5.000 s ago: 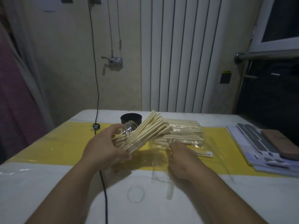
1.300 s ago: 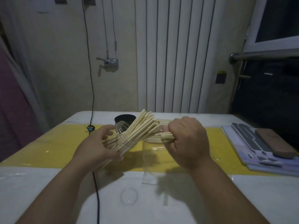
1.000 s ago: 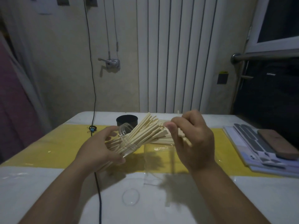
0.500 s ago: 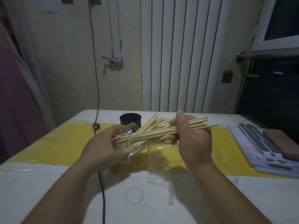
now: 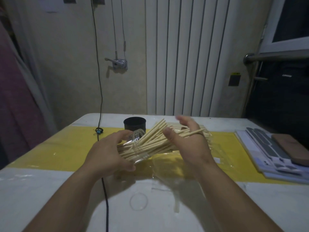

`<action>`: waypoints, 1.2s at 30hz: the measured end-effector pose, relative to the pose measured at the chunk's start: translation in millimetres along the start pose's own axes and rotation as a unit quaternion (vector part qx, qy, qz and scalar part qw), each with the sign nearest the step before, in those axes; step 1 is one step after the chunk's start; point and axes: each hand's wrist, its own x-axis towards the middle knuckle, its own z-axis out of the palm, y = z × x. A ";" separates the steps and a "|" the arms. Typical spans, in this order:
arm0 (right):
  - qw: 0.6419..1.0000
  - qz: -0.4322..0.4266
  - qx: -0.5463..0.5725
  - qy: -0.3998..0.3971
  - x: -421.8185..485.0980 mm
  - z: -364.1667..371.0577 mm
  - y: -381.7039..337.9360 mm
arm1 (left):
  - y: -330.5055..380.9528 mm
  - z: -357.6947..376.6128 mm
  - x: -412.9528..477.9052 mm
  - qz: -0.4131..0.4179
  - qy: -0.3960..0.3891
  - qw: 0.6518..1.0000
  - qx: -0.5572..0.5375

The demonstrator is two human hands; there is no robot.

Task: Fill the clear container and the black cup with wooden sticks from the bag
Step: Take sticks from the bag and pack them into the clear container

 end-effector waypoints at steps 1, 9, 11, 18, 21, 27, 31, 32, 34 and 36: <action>1.000 -0.008 0.004 0.020 0.0 -1.0 0.5 | 0.2 -0.1 0.1 -0.001 0.000 1.000 0.002; 0.983 -0.114 -0.140 -0.029 -2.8 8.8 8.6 | -1.0 0.9 1.8 -0.007 -0.001 1.000 0.007; 0.983 -0.115 -0.140 -0.030 -2.1 9.6 10.6 | -1.0 1.1 1.4 -0.012 0.001 1.000 0.003; 0.994 -0.033 -0.094 0.040 6.9 -13.3 1.6 | -3.1 0.2 1.4 -0.032 0.005 0.999 -0.036; 0.982 0.010 -0.187 0.015 10.2 -23.8 1.8 | -2.9 -1.5 0.8 -0.036 0.006 0.997 -0.070; 0.920 0.108 -0.345 -0.150 18.2 -26.1 19.9 | -3.6 -2.2 1.7 -0.044 0.013 0.994 -0.097; 0.869 0.078 -0.426 -0.239 15.7 -16.7 49.7 | -4.4 -1.5 2.3 -0.049 0.017 0.994 -0.100; 0.857 0.062 -0.443 -0.255 14.3 -15.0 57.0 | -5.1 -1.2 2.6 -0.050 0.017 0.994 -0.098; 0.824 0.053 -0.499 -0.263 13.7 -12.2 69.5 | -6.9 -0.7 3.2 -0.052 0.020 0.994 -0.097; 0.792 0.064 -0.553 -0.253 14.8 -10.9 78.2 | -7.7 -0.7 3.8 -0.055 0.023 0.993 -0.099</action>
